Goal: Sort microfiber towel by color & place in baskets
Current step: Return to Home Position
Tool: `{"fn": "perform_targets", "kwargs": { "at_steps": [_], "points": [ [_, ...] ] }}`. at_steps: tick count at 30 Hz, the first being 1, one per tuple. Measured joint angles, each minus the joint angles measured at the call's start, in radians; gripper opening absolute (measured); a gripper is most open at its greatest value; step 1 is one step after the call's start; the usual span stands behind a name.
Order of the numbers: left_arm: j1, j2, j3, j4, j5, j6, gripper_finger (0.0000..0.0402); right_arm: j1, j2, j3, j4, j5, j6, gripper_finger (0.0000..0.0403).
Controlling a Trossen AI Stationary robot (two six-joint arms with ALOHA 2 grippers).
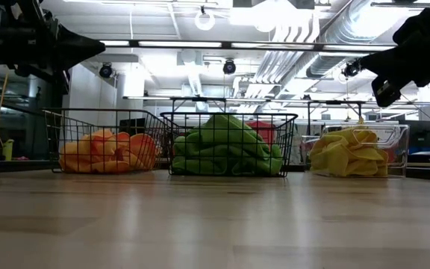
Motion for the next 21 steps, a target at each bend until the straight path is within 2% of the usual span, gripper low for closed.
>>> {"fn": "perform_targets", "kwargs": {
  "at_steps": [4,9,14,21],
  "points": [
    [-0.002,-0.013,0.000,-0.004,0.000,0.000,0.0003,0.000,0.000,0.000,0.000,0.000,0.000,0.0000],
    [-0.001,-0.142,0.001,-0.062,-0.001,0.000,0.0003,0.000,0.000,0.000,-0.001,0.000,0.000,0.0000],
    [-0.008,-0.138,0.003,-0.024,-0.010,0.007,0.0003,0.000,0.000,0.000,-0.001,0.000,0.000,0.0000],
    [-0.021,-0.137,0.001,-0.105,-0.002,0.009,0.0003,0.000,0.000,0.000,-0.001,0.000,0.000,0.0000]
  ]
}}
